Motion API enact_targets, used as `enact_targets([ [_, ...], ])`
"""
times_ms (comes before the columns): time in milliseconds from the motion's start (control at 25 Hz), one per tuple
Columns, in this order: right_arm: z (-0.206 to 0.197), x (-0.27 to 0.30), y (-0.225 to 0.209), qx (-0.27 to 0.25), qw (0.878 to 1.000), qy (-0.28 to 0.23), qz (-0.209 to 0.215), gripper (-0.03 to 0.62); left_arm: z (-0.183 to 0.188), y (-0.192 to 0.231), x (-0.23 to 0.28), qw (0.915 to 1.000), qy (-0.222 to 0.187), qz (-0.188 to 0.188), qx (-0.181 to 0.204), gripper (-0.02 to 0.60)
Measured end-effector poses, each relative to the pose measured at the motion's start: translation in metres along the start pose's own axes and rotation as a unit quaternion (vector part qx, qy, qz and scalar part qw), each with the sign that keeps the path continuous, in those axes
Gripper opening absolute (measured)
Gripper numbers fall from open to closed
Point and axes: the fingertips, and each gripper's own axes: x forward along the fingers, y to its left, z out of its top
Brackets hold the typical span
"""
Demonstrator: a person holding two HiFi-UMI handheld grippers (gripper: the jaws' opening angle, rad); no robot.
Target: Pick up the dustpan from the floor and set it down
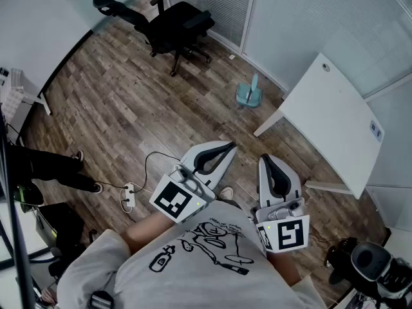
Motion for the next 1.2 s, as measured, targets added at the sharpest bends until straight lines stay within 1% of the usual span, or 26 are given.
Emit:
enact_targets([
  [240, 0.000, 0.005, 0.005, 0.007, 1.000, -0.003, -0.010, 0.006, -0.003, 0.010, -0.011, 0.9999, 0.007, 0.010, -0.001, -0.005],
  [400, 0.003, 0.007, 0.013, -0.004, 1.000, -0.008, -0.025, 0.006, -0.002, 0.020, -0.029, 0.9999, 0.006, 0.015, -0.002, -0.005],
  [480, 0.005, 0.008, 0.015, -0.017, 0.999, -0.006, -0.041, 0.006, 0.001, 0.028, -0.040, 0.9998, 0.005, 0.018, -0.001, -0.005],
  [560, 0.006, 0.008, 0.011, -0.025, 0.997, -0.002, -0.069, 0.006, 0.003, 0.040, -0.053, 0.9997, 0.003, 0.024, -0.002, -0.005],
  [640, 0.004, 0.006, 0.008, -0.016, 0.995, -0.001, -0.094, 0.006, 0.006, 0.055, -0.068, 0.9993, -0.003, 0.037, -0.003, -0.005],
  [720, 0.000, 0.006, 0.012, -0.011, 0.994, 0.001, -0.107, 0.006, 0.009, 0.071, -0.081, 0.9986, -0.009, 0.052, -0.004, -0.005],
  [840, -0.005, 0.012, 0.023, -0.013, 0.994, 0.005, -0.109, 0.006, 0.014, 0.088, -0.089, 0.9977, -0.014, 0.065, -0.005, -0.005],
  [1000, -0.006, 0.021, 0.034, -0.007, 0.995, 0.008, -0.103, 0.006, 0.021, 0.100, -0.095, 0.9974, -0.020, 0.069, 0.001, -0.005],
  [1200, -0.008, 0.034, 0.030, -0.006, 0.995, 0.008, -0.098, 0.006, 0.019, 0.113, -0.088, 0.9974, -0.016, 0.070, -0.002, -0.005],
])
